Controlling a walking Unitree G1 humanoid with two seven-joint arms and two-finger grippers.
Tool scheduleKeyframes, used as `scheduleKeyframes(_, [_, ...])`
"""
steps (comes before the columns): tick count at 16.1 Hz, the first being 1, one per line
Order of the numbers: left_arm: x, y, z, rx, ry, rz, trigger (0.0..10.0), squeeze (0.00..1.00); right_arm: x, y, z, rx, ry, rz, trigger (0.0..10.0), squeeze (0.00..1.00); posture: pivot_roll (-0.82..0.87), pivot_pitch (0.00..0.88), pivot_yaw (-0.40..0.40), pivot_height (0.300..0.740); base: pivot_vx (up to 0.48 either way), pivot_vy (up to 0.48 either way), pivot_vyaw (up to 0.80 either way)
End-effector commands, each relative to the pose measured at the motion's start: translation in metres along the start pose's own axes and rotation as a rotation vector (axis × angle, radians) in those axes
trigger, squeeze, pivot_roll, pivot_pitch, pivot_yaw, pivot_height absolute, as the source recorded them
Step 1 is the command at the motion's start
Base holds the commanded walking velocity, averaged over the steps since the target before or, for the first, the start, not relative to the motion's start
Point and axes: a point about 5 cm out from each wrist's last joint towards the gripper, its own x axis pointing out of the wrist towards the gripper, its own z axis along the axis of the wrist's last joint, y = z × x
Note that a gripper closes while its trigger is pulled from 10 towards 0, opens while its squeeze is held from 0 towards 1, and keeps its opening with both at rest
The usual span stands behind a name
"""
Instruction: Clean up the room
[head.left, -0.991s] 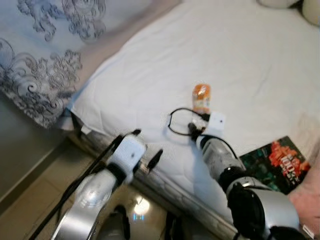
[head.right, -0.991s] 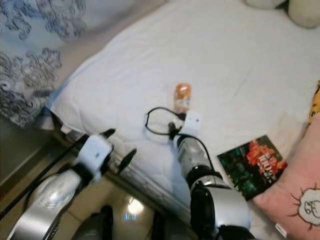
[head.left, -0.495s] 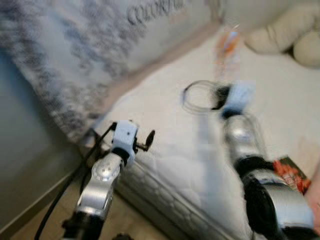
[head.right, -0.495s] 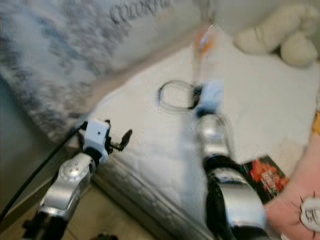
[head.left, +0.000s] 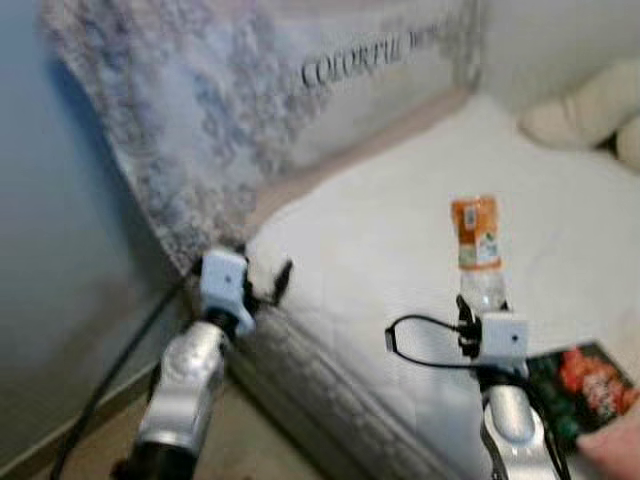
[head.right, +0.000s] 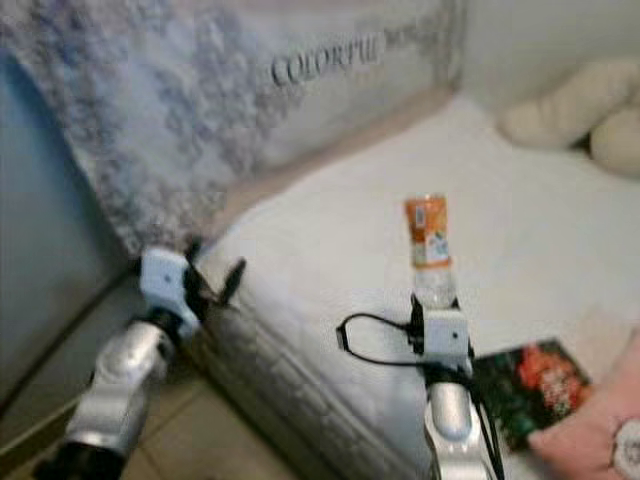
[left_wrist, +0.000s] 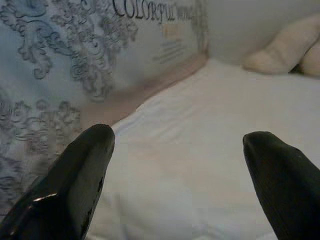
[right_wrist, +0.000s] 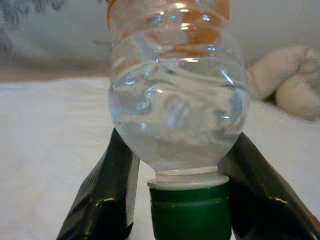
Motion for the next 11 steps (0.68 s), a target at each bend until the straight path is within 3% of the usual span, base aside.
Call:
scheduleKeyframes(1, [0.009,-0.008,0.008,0.012,-0.028,-0.045,10.0,0.00,0.009,0.001,0.014,0.016,-0.040,-0.010,10.0,0.00,0.15,0.000,-0.033,0.740,0.000,0.000,0.00])
scheduleKeyframes(2, [0.012,-0.014,0.010,-0.017,-0.046,-0.081,10.0,0.00,0.011,0.005,0.018,0.034,-0.037,0.007,10.0,0.00,0.15,0.000,-0.031,0.740,0.000,0.000,-0.79])
scheduleKeyframes(6, [0.016,-0.017,0.010,0.016,-0.055,-0.118,10.0,0.00,0.012,0.010,0.022,0.027,-0.048,0.032,10.0,0.00,0.14,0.000,-0.031,0.740,0.000,0.475,-0.77])
scheduleKeyframes(7, [0.017,-0.018,0.008,0.057,-0.042,-0.120,10.0,0.00,0.010,0.008,0.020,0.035,-0.026,0.019,10.0,0.00,0.14,0.000,-0.029,0.740,0.000,0.000,-0.74])
scheduleKeyframes(11, [0.010,-0.015,0.003,0.024,-0.047,-0.121,10.0,0.00,-0.003,0.000,0.008,0.032,0.033,-0.004,10.0,0.00,0.12,0.000,-0.021,0.740,0.000,0.000,-0.74])
